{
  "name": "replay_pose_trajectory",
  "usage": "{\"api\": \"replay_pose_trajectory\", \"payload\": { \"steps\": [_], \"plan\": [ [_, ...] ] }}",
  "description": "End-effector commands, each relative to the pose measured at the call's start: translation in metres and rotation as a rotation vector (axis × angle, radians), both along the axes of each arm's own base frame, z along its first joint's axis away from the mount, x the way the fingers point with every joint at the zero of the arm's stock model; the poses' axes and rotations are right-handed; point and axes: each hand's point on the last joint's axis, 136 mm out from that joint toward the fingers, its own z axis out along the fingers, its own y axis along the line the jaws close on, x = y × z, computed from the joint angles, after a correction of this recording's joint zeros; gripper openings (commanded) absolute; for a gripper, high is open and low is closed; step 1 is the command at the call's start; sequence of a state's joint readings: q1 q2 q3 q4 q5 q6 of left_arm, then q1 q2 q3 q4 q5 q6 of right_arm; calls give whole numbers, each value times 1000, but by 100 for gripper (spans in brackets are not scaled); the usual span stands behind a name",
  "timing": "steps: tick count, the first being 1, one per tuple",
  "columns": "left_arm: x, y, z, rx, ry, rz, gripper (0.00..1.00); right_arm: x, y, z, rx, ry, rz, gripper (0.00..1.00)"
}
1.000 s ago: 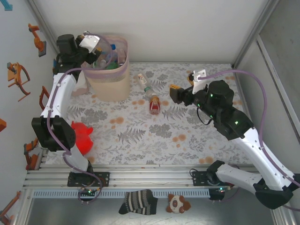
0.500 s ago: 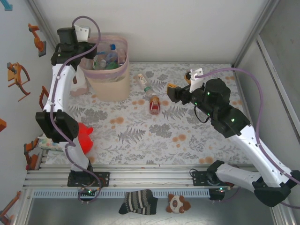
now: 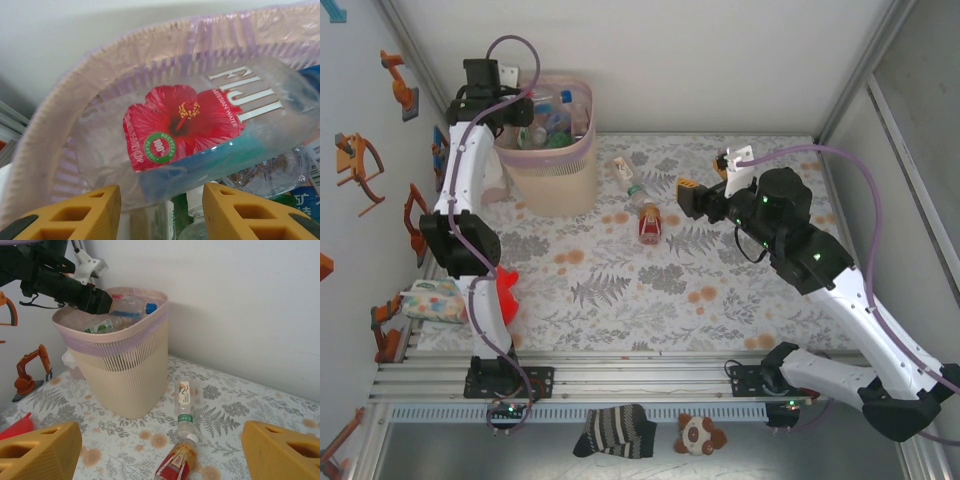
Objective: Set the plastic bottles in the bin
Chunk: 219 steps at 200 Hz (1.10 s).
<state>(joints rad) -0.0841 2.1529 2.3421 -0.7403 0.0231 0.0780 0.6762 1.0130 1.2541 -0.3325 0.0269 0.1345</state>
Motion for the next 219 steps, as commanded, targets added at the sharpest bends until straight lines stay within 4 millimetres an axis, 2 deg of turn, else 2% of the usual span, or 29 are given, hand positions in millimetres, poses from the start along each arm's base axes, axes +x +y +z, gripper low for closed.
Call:
{"api": "replay_pose_trajectory", "payload": {
  "steps": [1,18,38,95,130,159,183,219],
  "plan": [
    [2,-13,-7,-13,25,-26,46,-3,-8,8,23,-21,-22,82],
    [4,-22,-13,5,32,-44,46,-4,-10,8,23,-22,-29,82],
    [3,-27,-6,30,14,-42,46,-5,-12,9,23,-23,-35,82],
    [-14,-33,67,14,-162,-47,45,-4,-13,10,21,-24,-39,82],
    [-17,-43,94,-52,-253,-78,42,-3,-10,8,22,-21,-34,82],
    [-4,-49,99,-101,-290,-84,37,-3,-10,9,22,-23,-32,82],
    [12,-58,93,-131,-301,-107,36,-5,-13,10,20,-25,-37,82],
    [36,-62,71,-154,-287,-106,32,-8,-19,10,18,-30,-55,82]
  ]
}}
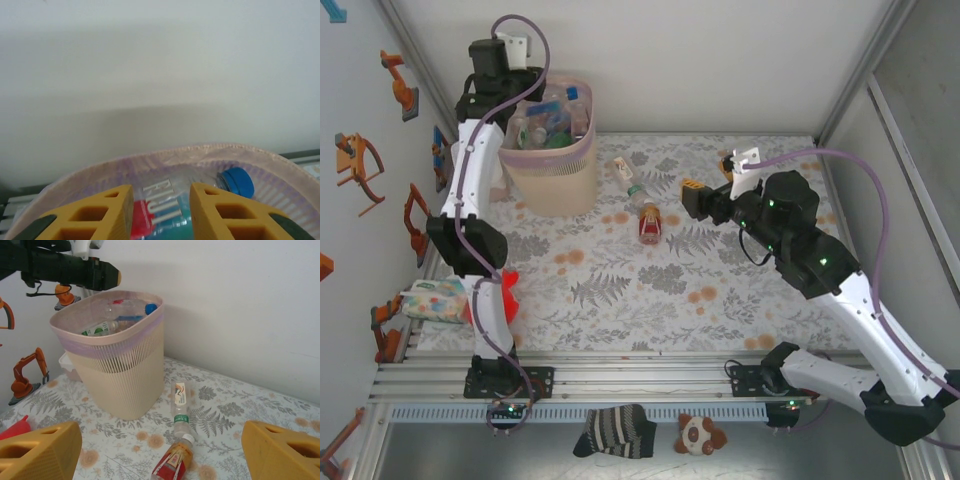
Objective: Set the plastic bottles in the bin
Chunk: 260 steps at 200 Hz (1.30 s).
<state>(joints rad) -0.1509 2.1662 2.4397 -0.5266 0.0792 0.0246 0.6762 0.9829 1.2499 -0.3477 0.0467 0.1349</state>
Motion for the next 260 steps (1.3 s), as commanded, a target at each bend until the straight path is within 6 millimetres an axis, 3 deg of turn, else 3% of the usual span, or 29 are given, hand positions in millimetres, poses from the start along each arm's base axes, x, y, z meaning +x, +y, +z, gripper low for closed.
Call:
{"api": "replay_pose_trajectory", "payload": {
  "steps": [1,57,96,127,150,212,260],
  "plan": [
    [15,-9,-11,-43,0,-22,32,-2,-11,6,13,-20,-35,82],
    [19,-5,-80,-15,148,-4,29,-5,-17,3,11,-17,-55,82],
    [8,0,-131,16,301,-3,29,-5,-16,2,9,-18,-53,82],
    [-6,3,-148,28,352,-4,27,-4,-13,2,11,-15,-42,82],
    [-11,5,-131,21,305,-2,27,-3,-11,3,16,-15,-37,82],
    [-23,8,-31,-51,109,-48,31,6,-11,-3,6,15,-74,82],
    [-47,-5,4,-116,61,-154,34,26,-7,-27,-53,127,-137,83]
  ]
}}
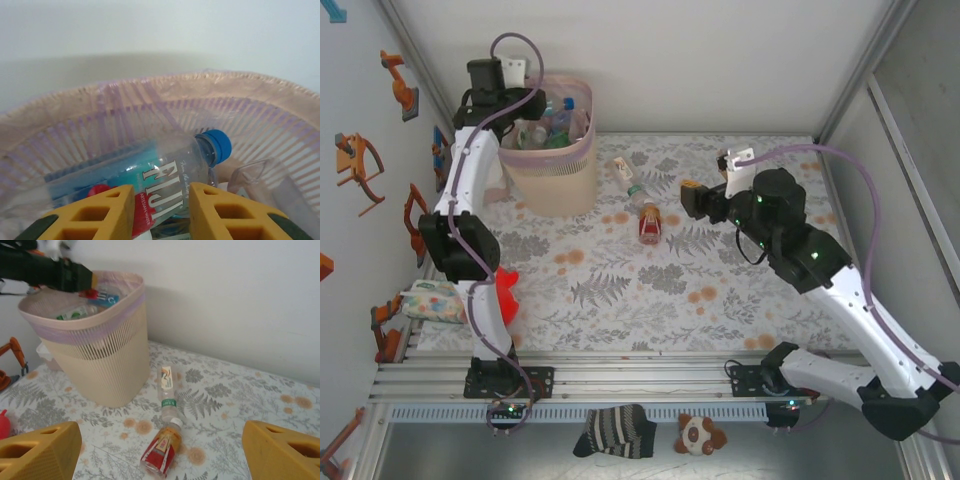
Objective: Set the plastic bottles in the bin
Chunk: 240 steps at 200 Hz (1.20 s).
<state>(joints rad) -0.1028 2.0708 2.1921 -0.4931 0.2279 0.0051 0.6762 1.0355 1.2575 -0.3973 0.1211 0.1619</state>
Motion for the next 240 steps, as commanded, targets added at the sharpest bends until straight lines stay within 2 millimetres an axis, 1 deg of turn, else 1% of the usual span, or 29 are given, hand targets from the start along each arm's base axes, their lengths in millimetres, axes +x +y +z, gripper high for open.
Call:
{"api": "replay_pose_trajectory", "payload": {
  "steps": [1,40,56,61,81,105,109,136,175,201,220,240],
  "plan": [
    [-29,-11,51,-61,-70,-69,34,10,-4,-3,-6,51,-60,83],
    [-59,-12,61,-70,-71,-89,35,27,7,-26,-42,150,-84,83],
    [-74,-10,61,-74,-76,-90,36,34,14,-39,-62,205,-86,83],
    [-81,-10,65,-77,-87,-91,36,36,17,-43,-69,220,-80,83],
    [-103,-9,62,-92,-93,-88,39,46,30,-63,-99,280,-63,83],
    [-129,-7,57,-114,-91,-82,39,61,41,-91,-118,369,-52,83],
    [-134,-7,53,-117,-83,-82,39,64,43,-96,-121,385,-53,83],
    [-163,-12,43,-149,-68,-88,40,82,52,-131,-124,491,-45,83],
    [-197,-16,29,-167,-35,-93,40,100,60,-183,-147,623,-90,87],
    [-215,-20,22,-174,-22,-95,40,106,64,-215,-167,695,-115,88],
    [-224,-21,18,-179,-6,-98,40,110,68,-238,-171,750,-132,87],
    [-231,-22,14,-185,11,-101,40,115,74,-257,-166,792,-143,87]
  ]
}}
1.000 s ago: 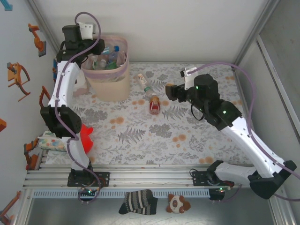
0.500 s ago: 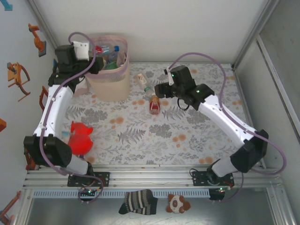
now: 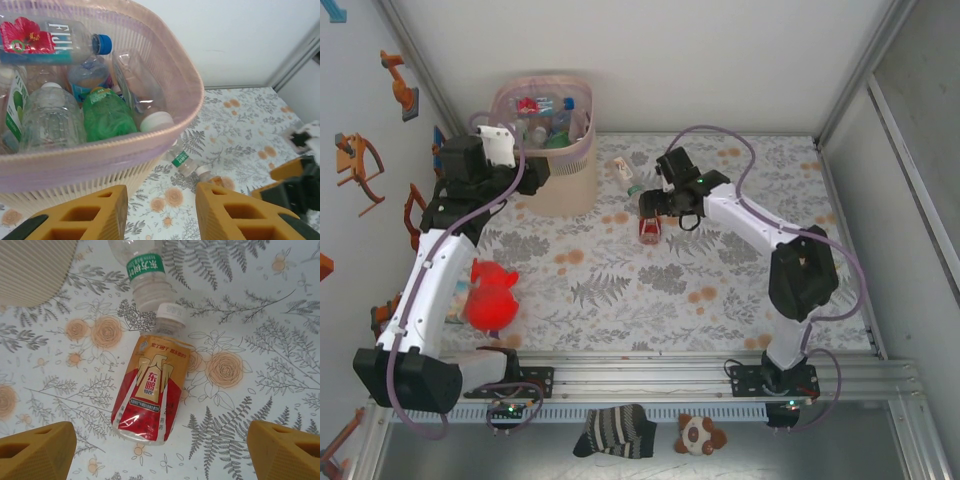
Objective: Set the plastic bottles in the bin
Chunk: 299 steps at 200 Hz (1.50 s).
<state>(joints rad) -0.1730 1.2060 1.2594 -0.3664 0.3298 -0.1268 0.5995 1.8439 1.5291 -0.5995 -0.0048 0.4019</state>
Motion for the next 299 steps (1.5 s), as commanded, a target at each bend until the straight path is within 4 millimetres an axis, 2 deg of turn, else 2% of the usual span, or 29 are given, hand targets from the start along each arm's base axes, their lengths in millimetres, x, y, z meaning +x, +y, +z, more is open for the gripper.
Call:
{"api": "replay_pose_trajectory", "payload": {
  "steps": [1,48,69,138,172,205,242,274,299],
  "plan": [
    [-10,-1,0,-24,14,3,40,7,7,-10,31,46,-49,87],
    [-22,-2,-9,-32,36,4,40,19,21,-49,34,115,-64,86],
    [-23,5,-14,-20,52,38,40,21,25,-64,38,137,-72,85],
    [-30,7,-14,-16,56,45,39,28,30,-91,33,165,-87,80],
    [-34,7,-13,-22,59,44,39,28,28,-96,16,164,-93,71],
    [-35,9,-12,-12,53,50,40,26,23,-86,16,140,-94,61],
    [-33,9,-11,-16,51,53,39,20,14,-63,15,94,-90,59],
    [-31,10,-11,-24,51,62,40,12,2,-31,14,25,-86,59],
    [-29,15,-9,-31,46,85,40,8,-3,4,35,-59,-56,59]
  ]
}}
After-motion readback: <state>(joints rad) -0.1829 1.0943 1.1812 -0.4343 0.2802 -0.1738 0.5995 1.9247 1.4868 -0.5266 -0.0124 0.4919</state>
